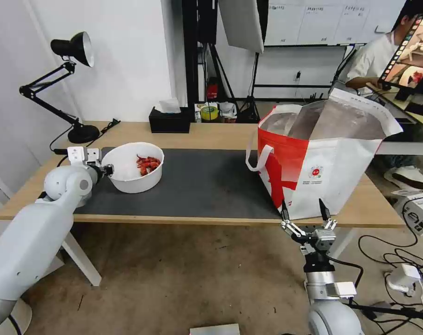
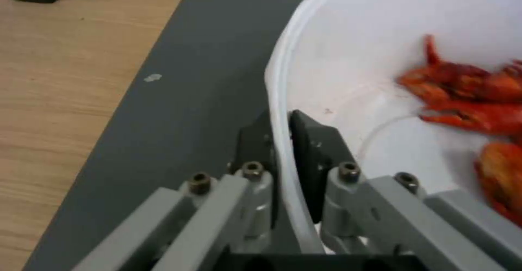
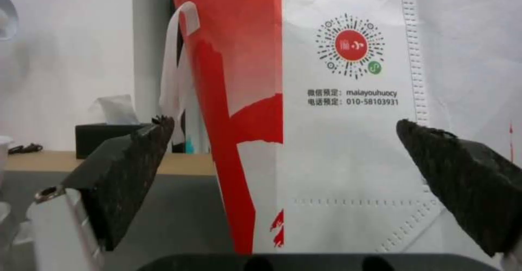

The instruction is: Pick up the trash from the table and place it into the takeout bag.

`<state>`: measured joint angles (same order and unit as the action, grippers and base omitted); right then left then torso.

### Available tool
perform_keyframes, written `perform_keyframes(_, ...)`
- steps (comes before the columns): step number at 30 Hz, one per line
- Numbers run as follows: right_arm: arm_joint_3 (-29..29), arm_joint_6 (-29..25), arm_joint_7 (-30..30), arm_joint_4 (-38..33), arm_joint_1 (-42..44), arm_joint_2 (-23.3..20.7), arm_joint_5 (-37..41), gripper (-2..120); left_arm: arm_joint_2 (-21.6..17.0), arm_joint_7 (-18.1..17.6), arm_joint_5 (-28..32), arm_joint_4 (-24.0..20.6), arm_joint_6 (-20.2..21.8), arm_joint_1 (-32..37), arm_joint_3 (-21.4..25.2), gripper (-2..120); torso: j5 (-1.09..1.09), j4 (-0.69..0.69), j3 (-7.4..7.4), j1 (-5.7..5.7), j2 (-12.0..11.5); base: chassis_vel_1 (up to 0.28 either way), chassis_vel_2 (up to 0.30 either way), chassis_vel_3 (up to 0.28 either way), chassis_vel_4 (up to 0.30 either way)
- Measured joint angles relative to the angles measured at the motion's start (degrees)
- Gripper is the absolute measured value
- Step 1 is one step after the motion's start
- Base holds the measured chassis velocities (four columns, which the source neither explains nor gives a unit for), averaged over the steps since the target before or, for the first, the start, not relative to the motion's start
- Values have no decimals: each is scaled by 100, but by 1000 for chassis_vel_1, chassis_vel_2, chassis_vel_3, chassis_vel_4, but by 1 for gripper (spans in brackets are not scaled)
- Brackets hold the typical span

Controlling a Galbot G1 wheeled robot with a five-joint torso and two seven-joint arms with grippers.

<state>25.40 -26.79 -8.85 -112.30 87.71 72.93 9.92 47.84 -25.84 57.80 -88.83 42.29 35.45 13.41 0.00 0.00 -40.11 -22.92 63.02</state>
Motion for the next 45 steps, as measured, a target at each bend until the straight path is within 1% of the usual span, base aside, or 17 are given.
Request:
perform_keyframes(1,-1,0,-2,0,-10,-1,0,100,-1,2,1,0,-4,5,1,5,0,0,0,0,0,0,0,0,0)
perform_keyframes(2,-1,0,-2,0,-10,-1,0,100,-1,2,1,0,-4,5,1,5,0,0,0,0,0,0,0,0,0)
perform_keyframes(3,-1,0,-3,0,-16,-2,0,100,-3,3,1,0,-7,7,4,1,0,-1,0,0,0,0,0,0,0)
perform_keyframes(4,-1,1,-5,0,-25,-6,1,100,-7,2,2,-2,-8,10,8,0,1,-1,0,0,0,0,0,0,0)
perform_keyframes(17,8,12,-8,-42,-42,-35,8,100,-47,-13,83,-119,-9,-2,91,0,0,0,0,0,0,0,0,0,0)
perform_keyframes(25,24,14,-9,-75,-21,-38,11,100,-149,-163,434,-257,-9,-101,183,0,0,0,0,0,0,0,0,0,0)
perform_keyframes(28,24,15,-10,-80,-26,-33,12,100,-190,-299,704,-382,-10,-124,228,0,0,0,0,0,0,0,0,0,0)
perform_keyframes(30,23,16,-10,-80,-28,-30,12,100,-195,-345,781,-407,-10,-135,235,0,0,0,0,0,0,0,0,0,0)
perform_keyframes(32,17,17,-10,-80,-31,-20,11,100,-202,-484,985,-463,-11,-178,258,0,0,0,0,0,0,0,0,0,0)
perform_keyframes(38,15,18,-11,-83,-31,-13,10,100,-205,-670,1248,-569,-13,-276,275,0,0,0,0,0,0,0,0,0,0)
perform_keyframes(40,16,18,-11,-87,-24,-10,9,100,-198,-866,1471,-695,-15,-357,278,0,0,0,0,0,0,0,0,0,0)
perform_keyframes(42,16,18,-11,-89,-23,-8,7,100,-191,-926,1546,-737,-15,-389,277,0,0,0,0,0,0,0,0,0,0)
perform_keyframes(43,16,18,-10,-93,-21,-6,6,100,-180,-1083,1724,-828,-15,-464,259,0,0,0,0,0,0,0,0,0,0)
perform_keyframes(44,16,18,-10,-96,-22,-5,6,100,-173,-1157,1828,-881,-15,-507,241,0,0,0,0,0,0,0,0,0,0)
perform_keyframes(45,16,18,-10,-96,-22,-5,6,100,-173,-1157,1828,-881,-15,-507,241,0,0,0,0,0,0,0,0,0,0)
